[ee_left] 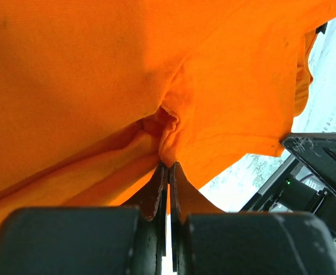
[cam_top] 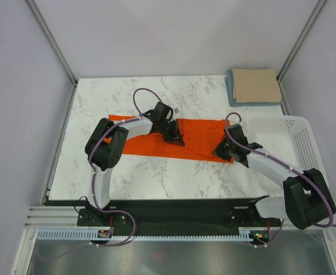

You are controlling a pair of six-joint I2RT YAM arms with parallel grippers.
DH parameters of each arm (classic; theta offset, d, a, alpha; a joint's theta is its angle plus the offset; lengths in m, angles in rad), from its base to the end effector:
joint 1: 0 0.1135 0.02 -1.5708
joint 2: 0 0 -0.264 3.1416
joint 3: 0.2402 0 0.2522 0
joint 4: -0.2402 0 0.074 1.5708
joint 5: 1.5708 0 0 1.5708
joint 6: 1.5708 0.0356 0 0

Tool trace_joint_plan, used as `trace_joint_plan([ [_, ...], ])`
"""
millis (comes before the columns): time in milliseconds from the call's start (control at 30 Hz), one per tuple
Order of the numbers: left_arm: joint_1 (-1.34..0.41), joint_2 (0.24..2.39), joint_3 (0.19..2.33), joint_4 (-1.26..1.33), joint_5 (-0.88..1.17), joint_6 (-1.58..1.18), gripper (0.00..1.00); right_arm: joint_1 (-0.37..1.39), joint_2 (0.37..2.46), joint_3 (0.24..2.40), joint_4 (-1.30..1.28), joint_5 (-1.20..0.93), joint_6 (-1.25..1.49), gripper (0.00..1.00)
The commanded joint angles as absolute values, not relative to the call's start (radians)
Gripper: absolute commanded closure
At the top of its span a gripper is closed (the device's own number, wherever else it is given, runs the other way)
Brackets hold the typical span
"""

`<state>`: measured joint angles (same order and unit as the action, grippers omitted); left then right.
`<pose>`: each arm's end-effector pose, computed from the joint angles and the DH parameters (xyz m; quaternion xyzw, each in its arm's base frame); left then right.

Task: Fold and stack the t-shirts
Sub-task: Fold the tshirt

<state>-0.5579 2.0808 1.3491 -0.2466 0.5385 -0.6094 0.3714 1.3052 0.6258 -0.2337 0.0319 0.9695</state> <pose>0.3548 -0.2429 0.1381 0.0539 0.9237 -0.3674 0.0946 0.2296 0.0882 0.1743 0.2837 0.9028 0.1888 0.2624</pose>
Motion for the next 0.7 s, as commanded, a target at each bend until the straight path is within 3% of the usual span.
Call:
trace_joint_plan([
  [0,-0.561,2.016,1.355,-0.245,0.511,-0.638,0.98,0.385,1.266,0.615,-0.253,0.048,1.038,1.00],
  [533,-0.563,2.036,1.367,-0.334,0.451,-0.614,0.98,0.437,1.244,0.538,-0.213,0.153,1.092,1.00],
  [667,-0.568,2.034,1.358,-0.342,0.460,-0.611,0.88,0.436,1.243,0.581,-0.232,0.129,1.063,0.82],
])
